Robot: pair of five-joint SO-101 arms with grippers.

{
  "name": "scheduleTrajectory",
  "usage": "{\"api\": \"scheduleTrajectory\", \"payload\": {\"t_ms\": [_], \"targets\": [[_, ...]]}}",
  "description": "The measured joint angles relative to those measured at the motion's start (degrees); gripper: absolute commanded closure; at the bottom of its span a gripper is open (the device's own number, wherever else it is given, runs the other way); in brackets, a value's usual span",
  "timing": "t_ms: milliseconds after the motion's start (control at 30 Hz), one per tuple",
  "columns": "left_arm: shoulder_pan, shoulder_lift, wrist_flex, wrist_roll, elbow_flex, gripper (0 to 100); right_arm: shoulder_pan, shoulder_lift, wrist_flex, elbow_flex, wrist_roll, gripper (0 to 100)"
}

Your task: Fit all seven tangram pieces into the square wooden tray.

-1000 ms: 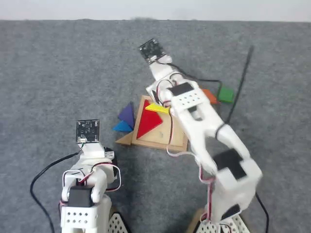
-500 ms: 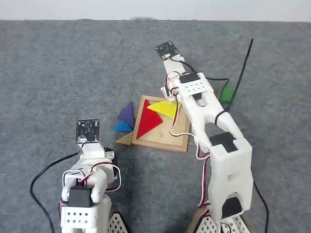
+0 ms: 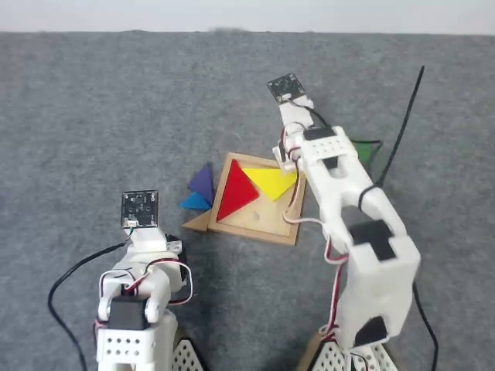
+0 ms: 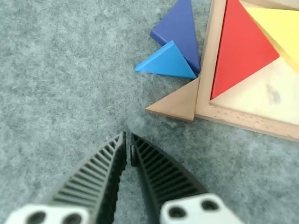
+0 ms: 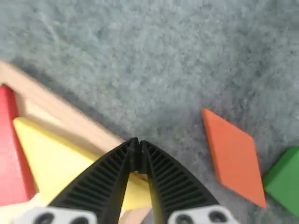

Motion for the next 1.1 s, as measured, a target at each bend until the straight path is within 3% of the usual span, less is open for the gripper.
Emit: {"api": "scheduleTrajectory", "payload": {"t_ms": [333, 867, 1100], "targets": [[0.0, 0.0, 0.0, 0.0, 0.0, 99, -1.3, -15.8, -3.1, 14.1, -1.3, 99.1], [0.0, 0.0, 0.0, 0.0, 0.0, 99, 0.7, -12.4, -3.0, 19.2, -0.7, 99.2], [0.0, 0.0, 0.0, 0.0, 0.0, 99, -3.8, -10.0, -3.0, 15.9, -0.7, 99.2]]}}
